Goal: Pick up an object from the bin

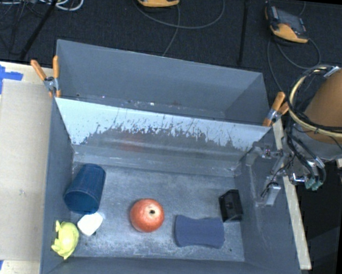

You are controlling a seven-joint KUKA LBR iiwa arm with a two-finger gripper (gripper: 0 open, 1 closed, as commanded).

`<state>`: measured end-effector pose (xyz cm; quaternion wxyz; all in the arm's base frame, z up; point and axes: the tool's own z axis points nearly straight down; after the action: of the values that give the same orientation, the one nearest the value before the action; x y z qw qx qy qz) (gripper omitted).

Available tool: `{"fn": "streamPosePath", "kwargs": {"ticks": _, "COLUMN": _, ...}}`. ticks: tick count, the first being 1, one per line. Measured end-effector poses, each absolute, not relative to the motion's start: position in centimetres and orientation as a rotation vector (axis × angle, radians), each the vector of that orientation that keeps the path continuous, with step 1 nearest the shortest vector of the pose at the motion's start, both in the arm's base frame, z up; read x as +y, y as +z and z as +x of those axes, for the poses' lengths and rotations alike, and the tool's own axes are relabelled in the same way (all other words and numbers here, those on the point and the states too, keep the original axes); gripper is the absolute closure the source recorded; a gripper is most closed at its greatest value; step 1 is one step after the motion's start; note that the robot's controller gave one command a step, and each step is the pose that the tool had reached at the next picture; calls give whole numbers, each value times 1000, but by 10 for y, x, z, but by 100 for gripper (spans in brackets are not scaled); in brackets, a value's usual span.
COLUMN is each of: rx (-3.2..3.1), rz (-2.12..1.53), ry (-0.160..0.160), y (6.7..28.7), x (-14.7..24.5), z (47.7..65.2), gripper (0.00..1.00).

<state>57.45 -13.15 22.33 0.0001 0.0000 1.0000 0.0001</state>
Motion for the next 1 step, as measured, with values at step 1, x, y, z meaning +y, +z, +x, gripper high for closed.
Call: {"fn": "streamPosePath", "kwargs": {"ticks": 1, "rx": 3138, "rz": 28, "ry": -1, "y": 161, "x": -119, "z": 539, "gripper": 0}}
